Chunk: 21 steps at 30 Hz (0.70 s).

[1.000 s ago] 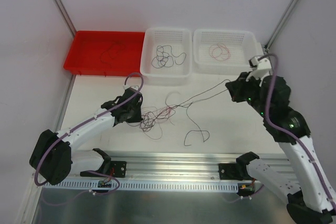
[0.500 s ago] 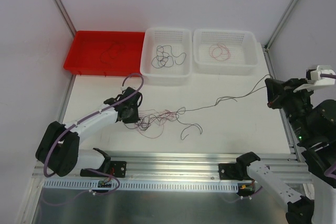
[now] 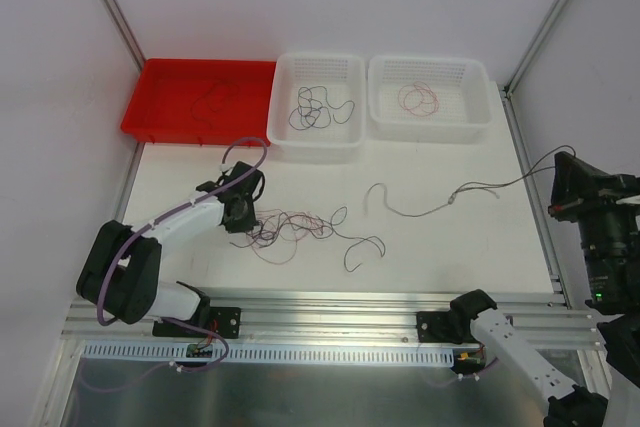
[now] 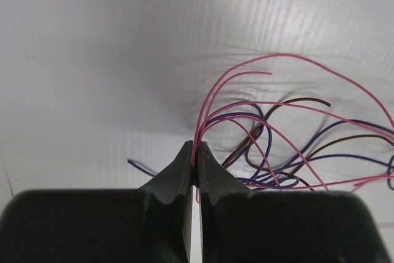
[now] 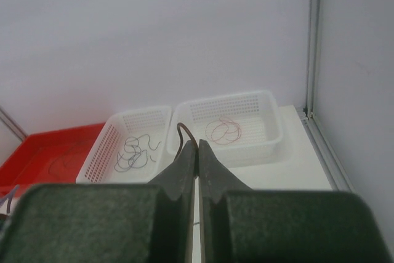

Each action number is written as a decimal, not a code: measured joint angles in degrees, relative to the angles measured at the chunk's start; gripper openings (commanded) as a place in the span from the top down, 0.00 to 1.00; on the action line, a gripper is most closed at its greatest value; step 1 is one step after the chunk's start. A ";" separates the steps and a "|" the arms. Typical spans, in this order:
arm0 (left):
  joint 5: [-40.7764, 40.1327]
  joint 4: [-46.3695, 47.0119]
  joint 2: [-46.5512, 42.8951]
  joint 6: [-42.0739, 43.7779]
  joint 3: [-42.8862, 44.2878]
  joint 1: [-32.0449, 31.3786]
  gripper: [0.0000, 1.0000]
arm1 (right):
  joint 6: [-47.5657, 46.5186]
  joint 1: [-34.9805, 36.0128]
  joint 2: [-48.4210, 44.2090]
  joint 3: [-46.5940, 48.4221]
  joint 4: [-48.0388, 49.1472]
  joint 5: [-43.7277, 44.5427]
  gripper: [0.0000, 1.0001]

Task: Untangle the cables

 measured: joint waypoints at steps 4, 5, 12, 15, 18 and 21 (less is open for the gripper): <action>-1.64 -0.26 0.07 -0.07 -0.09 2.05 1.00 | -0.07 0.37 -1.86 0.00 2.05 3.39 0.99; -2.16 -0.26 0.04 -0.11 -0.09 2.54 0.98 | -0.13 0.55 -2.05 0.00 2.38 4.11 0.99; -0.52 -0.61 -3.37 0.22 -0.09 3.65 0.39 | 0.92 1.84 -1.75 -3.61 0.83 2.62 0.99; 1.99 -0.79 -8.02 1.29 -0.07 3.56 0.18 | 2.16 1.90 -0.50 -6.91 -0.48 -1.38 0.99; 5.01 -1.22 -14.71 2.69 0.37 3.06 0.06 | 2.86 1.92 1.51 -12.11 -1.36 -7.43 0.99; 7.65 -1.53 -21.18 4.42 2.14 1.18 0.04 | 3.10 1.92 4.28 -17.18 -2.05 -14.27 0.99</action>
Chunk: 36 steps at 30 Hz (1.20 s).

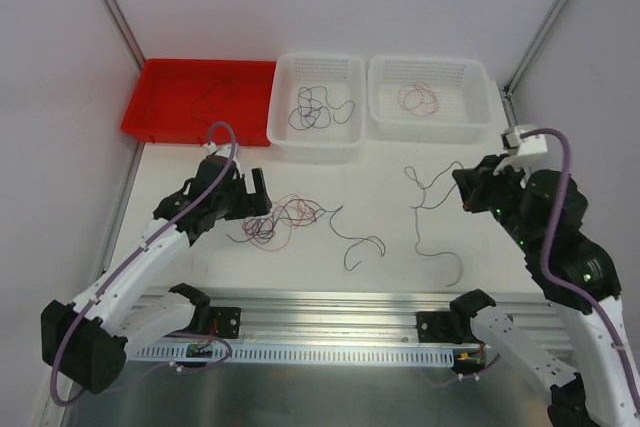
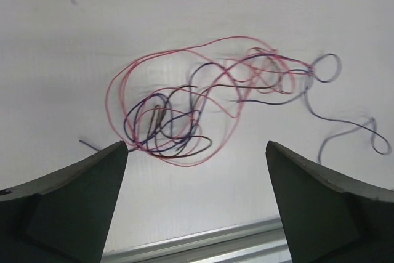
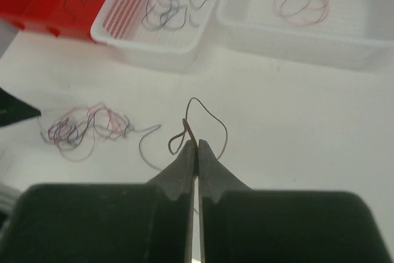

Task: Untangle the cables

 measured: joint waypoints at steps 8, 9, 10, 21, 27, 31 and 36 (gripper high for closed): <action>6.58 0.20 -5.99 5.90 10.54 -12.94 0.02 | 1.46 0.09 2.01 -9.79 2.08 -18.69 0.99; 6.99 0.42 -5.51 6.67 11.89 -15.32 0.02 | 1.66 0.26 2.03 -10.34 2.78 -21.09 0.99; 7.28 0.61 -4.85 7.58 13.11 -17.57 0.02 | 1.92 0.44 2.01 -10.91 3.61 -23.19 0.99; 10.23 8.70 6.95 17.70 20.61 -35.80 0.06 | 2.54 4.26 2.47 -15.17 8.90 -35.26 0.99; 11.80 12.55 14.62 19.89 24.63 -37.35 0.21 | 2.91 5.18 2.34 -16.24 9.99 -36.48 0.99; 13.42 13.49 18.40 20.31 25.83 -38.10 0.35 | 2.99 5.27 1.90 -16.92 10.88 -36.48 0.99; 15.63 14.08 21.22 19.78 27.15 -38.58 0.79 | 3.06 5.31 1.53 -17.16 11.45 -36.48 0.99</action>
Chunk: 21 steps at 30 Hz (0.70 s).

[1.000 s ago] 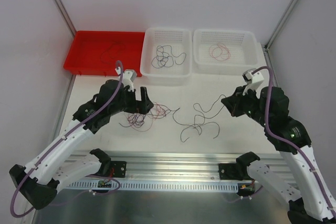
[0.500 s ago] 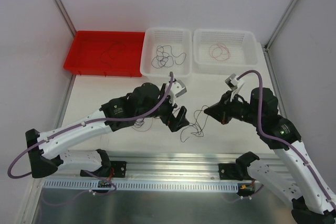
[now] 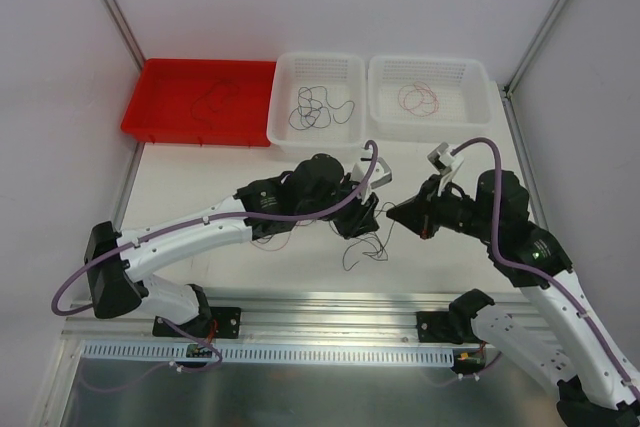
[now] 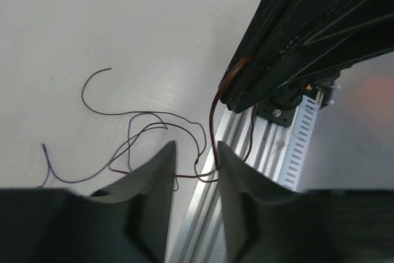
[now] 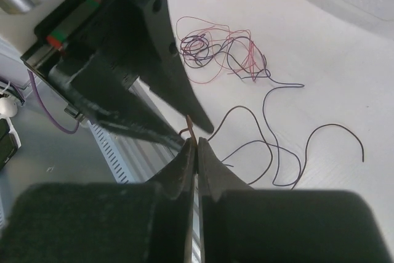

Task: Untangle the cables

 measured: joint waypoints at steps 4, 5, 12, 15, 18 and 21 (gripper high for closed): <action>0.76 1.09 1.03 -0.15 0.44 0.02 1.00 | 0.00 0.00 -0.42 -0.48 0.24 0.42 0.91; 0.76 1.16 1.07 -0.11 0.48 0.02 1.00 | -0.02 0.00 -0.59 -0.59 0.20 0.83 0.86; -1.57 1.46 1.07 -0.83 0.92 0.00 1.00 | -0.96 0.00 -3.98 -0.63 -3.30 7.06 0.25; -3.91 1.31 1.07 -1.29 1.70 0.02 1.00 | -1.73 0.00 -7.08 -0.59 -5.49 10.32 0.09; -6.60 0.94 1.07 -1.44 4.42 0.20 1.00 | -2.27 0.00 -11.45 -0.48 -7.89 14.21 0.03; -7.82 0.90 1.07 -1.46 8.70 1.53 1.00 | -2.69 0.00 -16.55 -0.39 -9.81 18.91 0.03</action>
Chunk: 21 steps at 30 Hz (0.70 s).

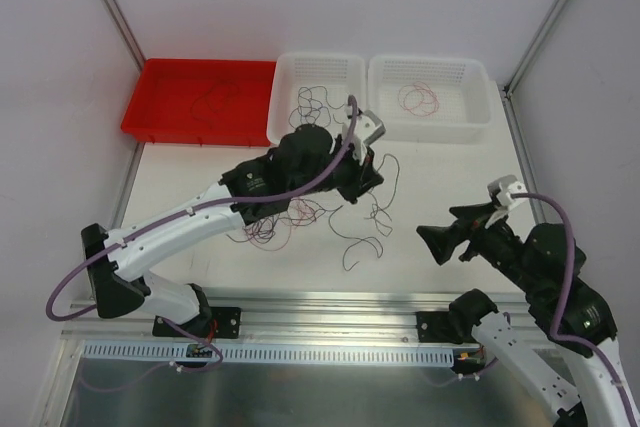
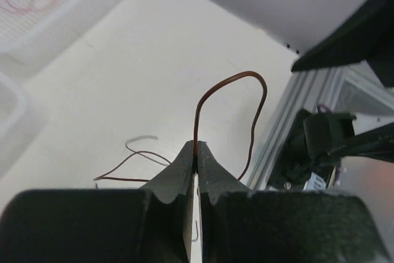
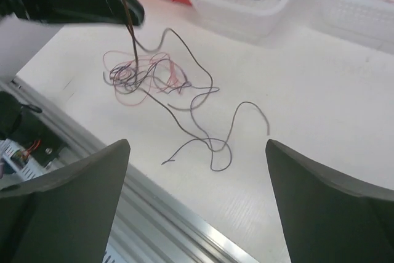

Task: Untangle the cables

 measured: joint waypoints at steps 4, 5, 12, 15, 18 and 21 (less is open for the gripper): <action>0.28 0.13 0.26 -0.28 8.48 5.35 1.00 | 0.24 0.00 -6.82 -0.68 -1.70 7.26 0.03; 0.76 0.42 0.52 -0.68 10.86 7.19 1.00 | 0.48 0.00 -8.44 -1.33 -1.88 9.07 0.03; 5.38 1.42 1.20 -3.69 21.86 19.17 1.00 | 3.37 0.00 -14.36 -7.74 -6.64 14.84 0.03; 5.86 1.38 1.27 -4.28 24.74 23.06 1.00 | 4.72 0.00 -15.52 -9.86 -8.24 15.13 0.03; 4.04 1.42 1.03 -3.91 26.23 26.43 1.00 | 5.66 0.00 -16.13 -11.23 -9.01 15.08 0.03; 1.70 1.38 0.55 -2.91 26.29 30.23 1.00 | 6.29 0.00 -16.15 -11.54 -9.64 15.08 0.03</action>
